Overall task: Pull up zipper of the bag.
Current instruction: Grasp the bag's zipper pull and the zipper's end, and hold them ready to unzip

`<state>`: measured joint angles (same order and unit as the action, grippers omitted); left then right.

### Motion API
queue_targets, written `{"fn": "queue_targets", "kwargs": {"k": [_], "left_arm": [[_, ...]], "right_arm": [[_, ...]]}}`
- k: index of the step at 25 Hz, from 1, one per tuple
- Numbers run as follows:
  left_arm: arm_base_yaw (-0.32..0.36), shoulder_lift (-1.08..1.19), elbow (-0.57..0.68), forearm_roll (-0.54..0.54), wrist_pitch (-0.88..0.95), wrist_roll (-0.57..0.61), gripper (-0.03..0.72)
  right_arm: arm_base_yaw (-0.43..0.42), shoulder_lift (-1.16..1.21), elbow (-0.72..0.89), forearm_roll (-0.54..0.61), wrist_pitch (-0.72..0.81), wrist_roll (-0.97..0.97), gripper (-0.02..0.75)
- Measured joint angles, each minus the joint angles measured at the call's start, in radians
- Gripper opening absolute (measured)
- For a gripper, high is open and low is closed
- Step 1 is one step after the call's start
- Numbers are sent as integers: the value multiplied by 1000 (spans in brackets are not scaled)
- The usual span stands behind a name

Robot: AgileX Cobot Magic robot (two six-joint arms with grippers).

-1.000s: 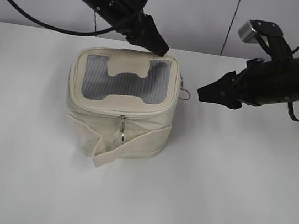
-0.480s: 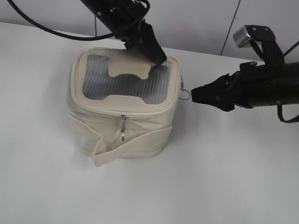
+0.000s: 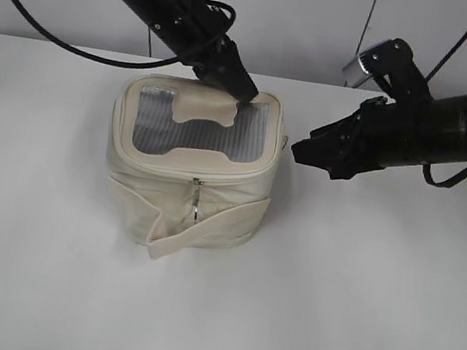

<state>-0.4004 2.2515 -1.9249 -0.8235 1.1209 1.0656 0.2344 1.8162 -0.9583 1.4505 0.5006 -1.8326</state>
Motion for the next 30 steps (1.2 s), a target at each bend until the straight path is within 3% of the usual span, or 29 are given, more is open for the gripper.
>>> {"fn": "queue_targets", "kwargs": {"k": [7,15,30], "left_arm": [[-1,0,0,1,0,0,42],[-1,0,0,1,-1,0,41],[-1,0,0,2,-4,0,39]], "right_arm": [[14,23,-7,1,-64,-35,347],[14,78,-22,37,29,-35,347],[18,133,-77,72,44,-35,347]]}}
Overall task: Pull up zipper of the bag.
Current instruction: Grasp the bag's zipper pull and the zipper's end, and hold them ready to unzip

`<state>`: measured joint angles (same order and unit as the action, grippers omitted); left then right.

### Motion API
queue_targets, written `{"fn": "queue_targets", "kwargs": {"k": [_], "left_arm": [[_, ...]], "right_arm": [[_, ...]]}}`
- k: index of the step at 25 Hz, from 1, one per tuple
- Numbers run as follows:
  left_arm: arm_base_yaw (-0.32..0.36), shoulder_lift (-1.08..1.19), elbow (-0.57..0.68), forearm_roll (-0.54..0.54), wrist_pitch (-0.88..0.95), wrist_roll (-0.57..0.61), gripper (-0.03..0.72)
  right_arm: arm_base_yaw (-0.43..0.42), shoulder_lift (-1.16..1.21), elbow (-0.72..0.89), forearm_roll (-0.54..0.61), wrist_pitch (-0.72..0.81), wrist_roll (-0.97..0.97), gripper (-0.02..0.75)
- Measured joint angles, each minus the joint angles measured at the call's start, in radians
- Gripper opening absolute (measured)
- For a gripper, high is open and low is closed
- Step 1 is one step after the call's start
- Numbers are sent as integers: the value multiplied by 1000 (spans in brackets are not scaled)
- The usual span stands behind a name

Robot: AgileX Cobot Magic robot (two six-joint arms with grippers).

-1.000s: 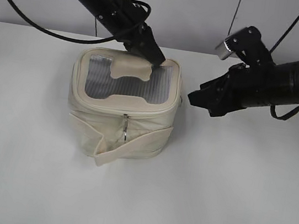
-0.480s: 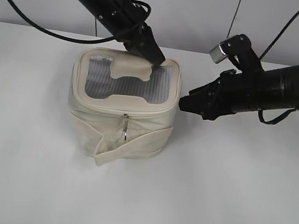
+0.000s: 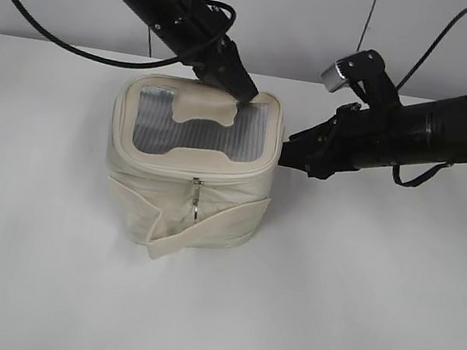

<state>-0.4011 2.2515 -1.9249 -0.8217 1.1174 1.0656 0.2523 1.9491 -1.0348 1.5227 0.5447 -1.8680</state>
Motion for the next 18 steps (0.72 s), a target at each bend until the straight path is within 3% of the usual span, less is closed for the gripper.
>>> {"fn": "queue_targets", "kwargs": {"k": [6,8,11,12,18], "left_arm": [[0,0,0,8,-4,0,39],[0,0,0,8,-4,0,39],[0,0,0,8,-8,0,39],[0,0,0,8,-9,0,39],[-2,0,0,7,-12,0,39]], "right_arm": [[58,30,-34,0,-96,0,337],[89,36,-36,10,-174,0,276],[116,40,-37,26,-220,6,72],[117,41,-38,25,-223,15,37],[112,-10,18,-37,-228,133,8]]}}
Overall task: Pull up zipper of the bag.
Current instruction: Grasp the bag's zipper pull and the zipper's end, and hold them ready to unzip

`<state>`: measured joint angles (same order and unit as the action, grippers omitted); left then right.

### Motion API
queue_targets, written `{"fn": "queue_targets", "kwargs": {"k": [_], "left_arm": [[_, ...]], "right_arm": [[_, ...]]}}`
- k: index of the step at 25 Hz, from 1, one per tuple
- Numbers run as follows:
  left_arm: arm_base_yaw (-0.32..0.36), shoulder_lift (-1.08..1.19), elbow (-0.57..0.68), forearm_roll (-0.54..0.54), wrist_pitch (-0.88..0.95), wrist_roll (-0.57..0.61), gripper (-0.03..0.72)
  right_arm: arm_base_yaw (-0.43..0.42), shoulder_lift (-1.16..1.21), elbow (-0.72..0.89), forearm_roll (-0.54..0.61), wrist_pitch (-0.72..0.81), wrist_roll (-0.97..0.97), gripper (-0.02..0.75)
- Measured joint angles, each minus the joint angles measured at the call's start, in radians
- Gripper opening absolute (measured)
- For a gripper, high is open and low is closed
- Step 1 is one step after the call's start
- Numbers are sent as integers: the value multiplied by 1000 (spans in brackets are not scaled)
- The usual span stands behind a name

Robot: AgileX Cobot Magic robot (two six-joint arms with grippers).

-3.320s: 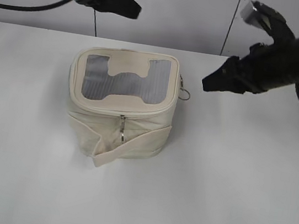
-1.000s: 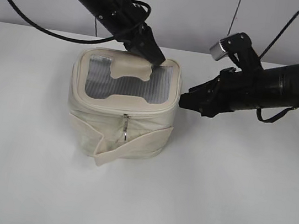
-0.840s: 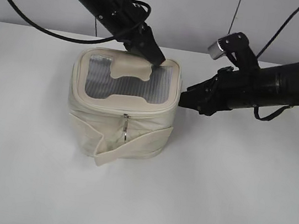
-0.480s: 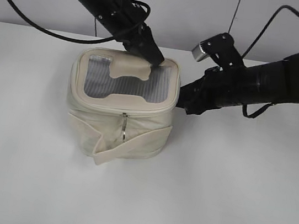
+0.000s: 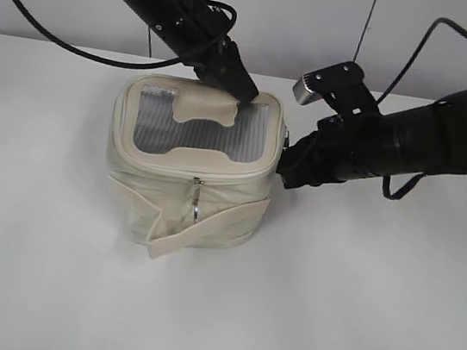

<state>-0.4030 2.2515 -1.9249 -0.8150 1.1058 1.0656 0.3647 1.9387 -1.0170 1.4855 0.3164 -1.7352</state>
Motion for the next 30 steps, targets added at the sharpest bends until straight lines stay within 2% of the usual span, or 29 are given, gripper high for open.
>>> {"fn": "queue_targets", "kwargs": {"k": [6,13,17,24,27,30], "left_arm": [[-6,0,0,-2,0,-4,38],[-8,0,0,1,-7,-28,36],[-7,0,0,1,-8,-53,36],[-30,0,0,12,8,-63,36],[-44,-1,0,23,6,-82,36],[-48,-2,0,29,3,-102,36]], "right_arm": [[-20,-141,169,2,2,19,8],[2,-225,259,0,169,58,8],[127,-226,262,14,160,74,8],[392,-199,177,165,-63,77,8],[439,-154,118,185,-113,112,8],[447,-113,89,187,-119,149,8]]}}
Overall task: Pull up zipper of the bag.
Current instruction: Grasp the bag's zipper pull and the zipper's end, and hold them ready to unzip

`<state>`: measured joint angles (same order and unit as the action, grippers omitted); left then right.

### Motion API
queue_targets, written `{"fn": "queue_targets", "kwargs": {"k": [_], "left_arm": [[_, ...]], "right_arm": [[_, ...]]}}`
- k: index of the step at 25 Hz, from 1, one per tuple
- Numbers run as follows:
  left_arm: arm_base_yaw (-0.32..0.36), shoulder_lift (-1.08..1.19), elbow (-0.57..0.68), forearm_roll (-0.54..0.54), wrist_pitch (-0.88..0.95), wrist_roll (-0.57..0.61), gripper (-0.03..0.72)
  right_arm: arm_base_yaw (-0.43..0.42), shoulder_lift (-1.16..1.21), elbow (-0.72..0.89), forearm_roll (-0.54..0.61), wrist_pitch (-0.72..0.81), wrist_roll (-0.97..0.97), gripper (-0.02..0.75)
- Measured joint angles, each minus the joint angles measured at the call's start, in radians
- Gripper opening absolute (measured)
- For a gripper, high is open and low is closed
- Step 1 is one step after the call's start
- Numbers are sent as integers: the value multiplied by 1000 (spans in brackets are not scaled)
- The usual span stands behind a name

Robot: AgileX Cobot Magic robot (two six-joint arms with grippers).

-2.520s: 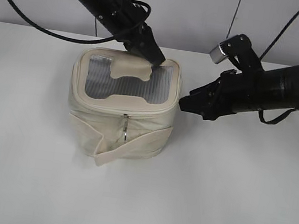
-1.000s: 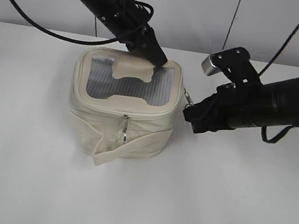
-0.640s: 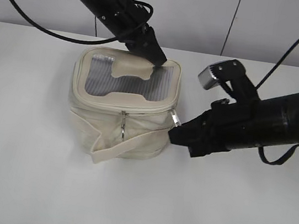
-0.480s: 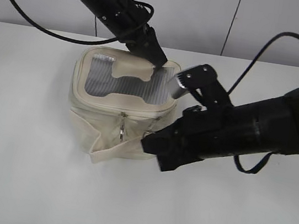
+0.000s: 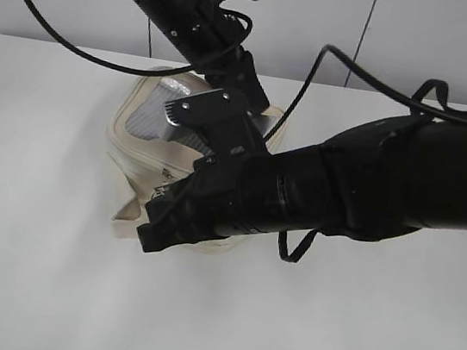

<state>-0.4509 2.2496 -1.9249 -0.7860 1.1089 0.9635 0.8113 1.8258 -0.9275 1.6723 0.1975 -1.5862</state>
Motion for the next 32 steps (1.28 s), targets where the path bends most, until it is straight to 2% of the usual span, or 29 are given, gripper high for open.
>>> {"fn": "queue_targets", "kwargs": {"k": [6,14,21,32], "left_arm": [[-1,0,0,10,-26,-105,36],[9,0,0,12,-85,-148,36],[7,0,0,5,-86,-199,36],[1,0,0,-8,-92,-237,36]], "right_arm": [[12,26,-36,19,-62,19,8],[13,102,-151,27,-71,40,8],[13,97,-111,-154,-64,204,8],[11,54,-68,-171,-21,298,8]]}}
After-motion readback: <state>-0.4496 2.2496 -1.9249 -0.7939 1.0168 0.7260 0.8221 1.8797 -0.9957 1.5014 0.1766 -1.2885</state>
